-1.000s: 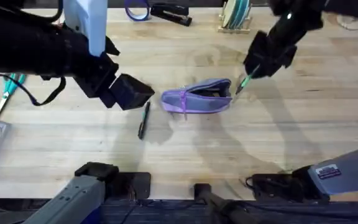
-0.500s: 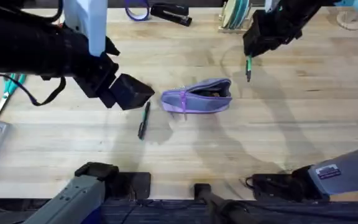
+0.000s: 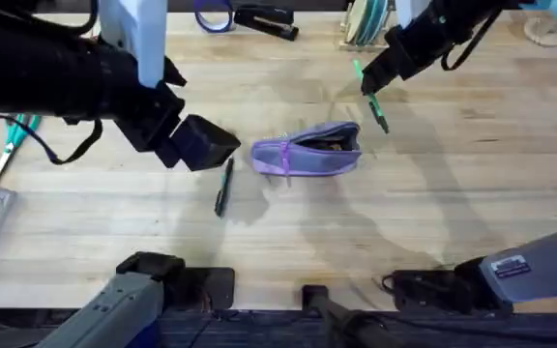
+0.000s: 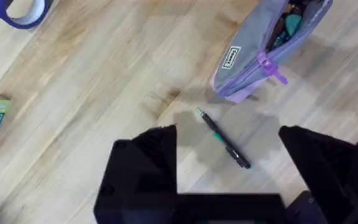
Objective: Unzip the bag, pick up the pens from the table one at a time and place them inside, then zip the bag closed.
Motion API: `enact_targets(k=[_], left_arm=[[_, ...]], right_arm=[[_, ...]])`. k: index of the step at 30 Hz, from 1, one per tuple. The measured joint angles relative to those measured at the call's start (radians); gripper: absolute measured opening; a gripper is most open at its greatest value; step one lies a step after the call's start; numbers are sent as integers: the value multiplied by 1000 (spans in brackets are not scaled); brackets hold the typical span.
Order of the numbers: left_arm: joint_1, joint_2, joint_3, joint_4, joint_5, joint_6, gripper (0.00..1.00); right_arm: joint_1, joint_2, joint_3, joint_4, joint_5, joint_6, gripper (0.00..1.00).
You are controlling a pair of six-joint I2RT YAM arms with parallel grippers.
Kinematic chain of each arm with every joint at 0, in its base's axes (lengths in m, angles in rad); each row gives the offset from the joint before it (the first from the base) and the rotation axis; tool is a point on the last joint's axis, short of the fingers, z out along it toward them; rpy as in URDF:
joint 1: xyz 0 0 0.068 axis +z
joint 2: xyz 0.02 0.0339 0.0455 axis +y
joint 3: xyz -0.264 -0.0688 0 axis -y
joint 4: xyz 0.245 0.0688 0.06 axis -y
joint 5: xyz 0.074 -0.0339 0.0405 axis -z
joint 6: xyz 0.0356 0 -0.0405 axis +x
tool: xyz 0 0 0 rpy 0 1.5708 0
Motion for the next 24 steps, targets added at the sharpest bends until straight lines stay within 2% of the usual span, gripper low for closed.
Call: enact_targets(k=[6,12,16,24], left_arm=[[0,0,0,0,0,0,994],[0,0,0,0,0,0,995],[0,0,0,0,0,0,994],[0,0,0,0,0,0,994]], right_arm=[[0,0,0,-2,-7,-102,32],[16,0,0,-2,-30,-289,32],[60,0,0,-32,-56,-397,31],[157,-5,0,-208,-74,-633,32]])
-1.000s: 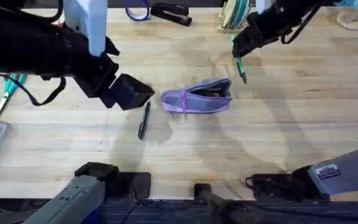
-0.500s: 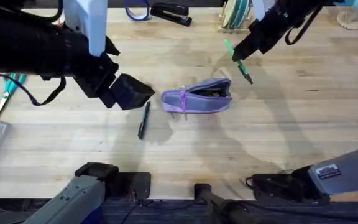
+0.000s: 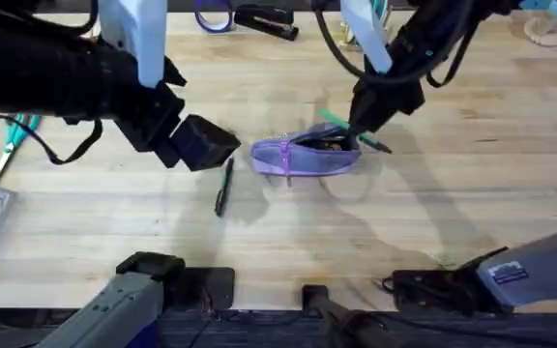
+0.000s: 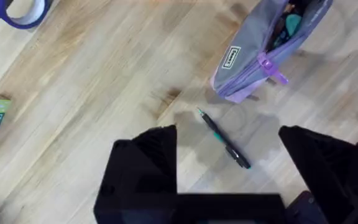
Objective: Unzip the bag, pick up the pens from the table one at a time and place them inside, then zip the bag closed.
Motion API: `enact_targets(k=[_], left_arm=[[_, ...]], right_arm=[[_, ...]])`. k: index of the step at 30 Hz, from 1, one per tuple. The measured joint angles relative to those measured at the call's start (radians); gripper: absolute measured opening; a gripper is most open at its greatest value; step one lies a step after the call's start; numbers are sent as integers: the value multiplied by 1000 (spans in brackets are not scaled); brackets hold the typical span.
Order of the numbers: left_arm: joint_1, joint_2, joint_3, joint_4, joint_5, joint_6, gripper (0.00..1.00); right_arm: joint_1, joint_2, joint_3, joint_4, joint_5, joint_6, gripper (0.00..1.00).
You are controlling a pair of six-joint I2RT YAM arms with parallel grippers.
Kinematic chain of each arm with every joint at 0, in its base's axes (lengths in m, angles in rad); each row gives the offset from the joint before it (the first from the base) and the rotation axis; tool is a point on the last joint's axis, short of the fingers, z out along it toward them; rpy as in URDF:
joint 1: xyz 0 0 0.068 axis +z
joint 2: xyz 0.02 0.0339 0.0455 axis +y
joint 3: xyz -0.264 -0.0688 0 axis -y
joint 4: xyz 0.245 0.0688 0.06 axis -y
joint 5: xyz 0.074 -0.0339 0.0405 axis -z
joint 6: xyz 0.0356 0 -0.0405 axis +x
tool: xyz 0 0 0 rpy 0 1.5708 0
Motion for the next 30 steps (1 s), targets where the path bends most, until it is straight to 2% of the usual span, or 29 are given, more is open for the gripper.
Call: enact_targets(k=[8,16,30], left_arm=[[0,0,0,0,0,0,994],[0,0,0,0,0,0,994],[0,0,0,0,0,0,995]], right_arm=[[10,-51,1,-30,-1,-124,32],[47,-50,1,-24,-1,-250,32],[48,-23,2,59,-2,-461,30]])
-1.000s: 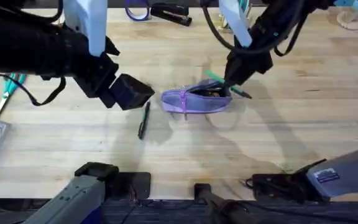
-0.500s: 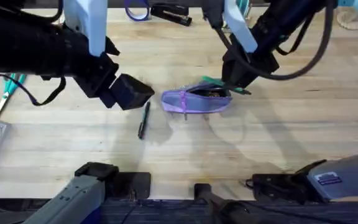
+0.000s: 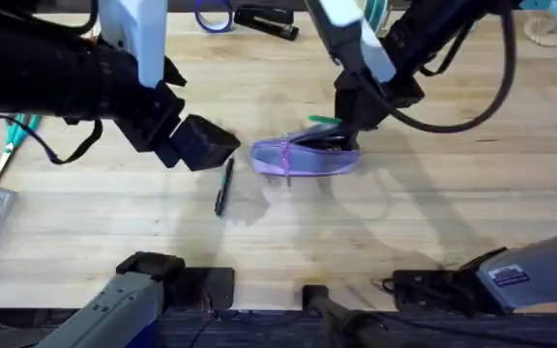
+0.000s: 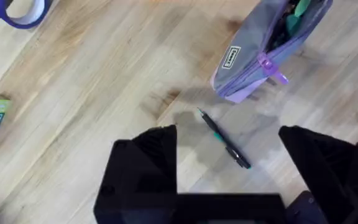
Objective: Unzip the bag, pick up the pens from the table one at a time and place them inside, then zip the bag closed.
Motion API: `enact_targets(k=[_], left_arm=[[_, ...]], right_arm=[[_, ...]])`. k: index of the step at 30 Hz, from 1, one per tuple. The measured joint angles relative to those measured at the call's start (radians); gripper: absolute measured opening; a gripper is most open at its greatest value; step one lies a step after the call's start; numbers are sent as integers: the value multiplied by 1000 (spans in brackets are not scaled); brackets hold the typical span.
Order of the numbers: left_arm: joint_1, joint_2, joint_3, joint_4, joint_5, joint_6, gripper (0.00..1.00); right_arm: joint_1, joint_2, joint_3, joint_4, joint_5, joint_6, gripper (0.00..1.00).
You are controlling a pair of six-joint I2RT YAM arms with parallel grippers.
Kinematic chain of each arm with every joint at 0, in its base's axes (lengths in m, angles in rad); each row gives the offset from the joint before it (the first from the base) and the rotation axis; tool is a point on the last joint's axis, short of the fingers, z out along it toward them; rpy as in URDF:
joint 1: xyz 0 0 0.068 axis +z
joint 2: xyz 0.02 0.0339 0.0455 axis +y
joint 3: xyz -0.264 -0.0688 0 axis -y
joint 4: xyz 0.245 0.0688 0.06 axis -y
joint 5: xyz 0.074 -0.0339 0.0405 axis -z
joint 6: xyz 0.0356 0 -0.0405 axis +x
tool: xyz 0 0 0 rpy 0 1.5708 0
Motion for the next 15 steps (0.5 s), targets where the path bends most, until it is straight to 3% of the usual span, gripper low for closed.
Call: enact_targets(k=[15], left_arm=[[0,0,0,0,0,0,994]], right_arm=[[11,105,-3,15,-1,-37,31]])
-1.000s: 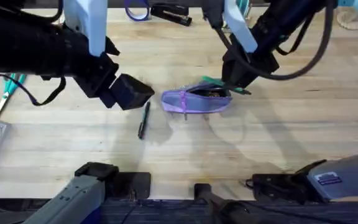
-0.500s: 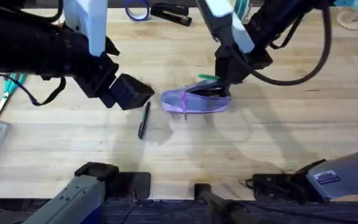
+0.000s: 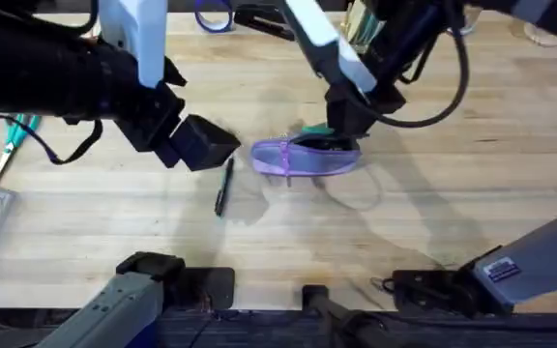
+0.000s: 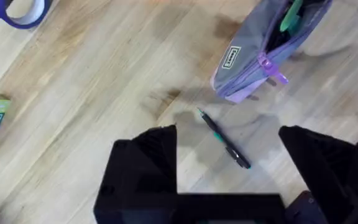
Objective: Unzip the bag, pick up the pens from the table one at a time and place them inside, then zip the bag closed.
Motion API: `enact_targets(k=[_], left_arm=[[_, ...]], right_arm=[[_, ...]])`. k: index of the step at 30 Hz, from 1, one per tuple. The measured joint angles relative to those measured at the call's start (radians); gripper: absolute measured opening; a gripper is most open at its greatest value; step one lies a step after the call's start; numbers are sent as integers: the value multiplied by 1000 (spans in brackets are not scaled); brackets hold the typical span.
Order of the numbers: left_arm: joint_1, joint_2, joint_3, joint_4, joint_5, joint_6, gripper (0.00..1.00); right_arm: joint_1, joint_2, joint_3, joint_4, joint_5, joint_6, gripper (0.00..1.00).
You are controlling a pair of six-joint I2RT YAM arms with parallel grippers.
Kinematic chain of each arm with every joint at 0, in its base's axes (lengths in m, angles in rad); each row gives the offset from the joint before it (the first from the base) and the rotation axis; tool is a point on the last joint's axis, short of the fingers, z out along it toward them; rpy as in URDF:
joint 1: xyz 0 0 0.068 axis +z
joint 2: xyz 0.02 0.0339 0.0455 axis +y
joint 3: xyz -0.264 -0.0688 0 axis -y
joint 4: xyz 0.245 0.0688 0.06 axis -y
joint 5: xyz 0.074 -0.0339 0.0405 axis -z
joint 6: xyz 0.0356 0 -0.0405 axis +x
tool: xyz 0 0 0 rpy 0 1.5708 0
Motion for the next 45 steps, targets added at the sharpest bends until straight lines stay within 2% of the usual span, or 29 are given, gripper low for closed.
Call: enact_targets(k=[13,29,32,33,37,38,45], left_arm=[[0,0,0,0,0,0,995],[0,0,0,0,0,0,995],[0,0,0,0,0,0,995],[0,0,0,0,0,0,994],[0,0,0,0,0,0,994],[0,0,0,0,0,0,994],[0,0,0,0,0,0,994]], right_arm=[[61,101,-9,32,0,-1,31],[63,107,-11,39,0,-1,32],[63,107,-11,39,0,0,62],[63,107,-12,40,0,1,313],[63,107,-12,40,-1,2,889],[63,107,-13,41,-2,1,964],[63,107,-14,42,-11,2,995]])
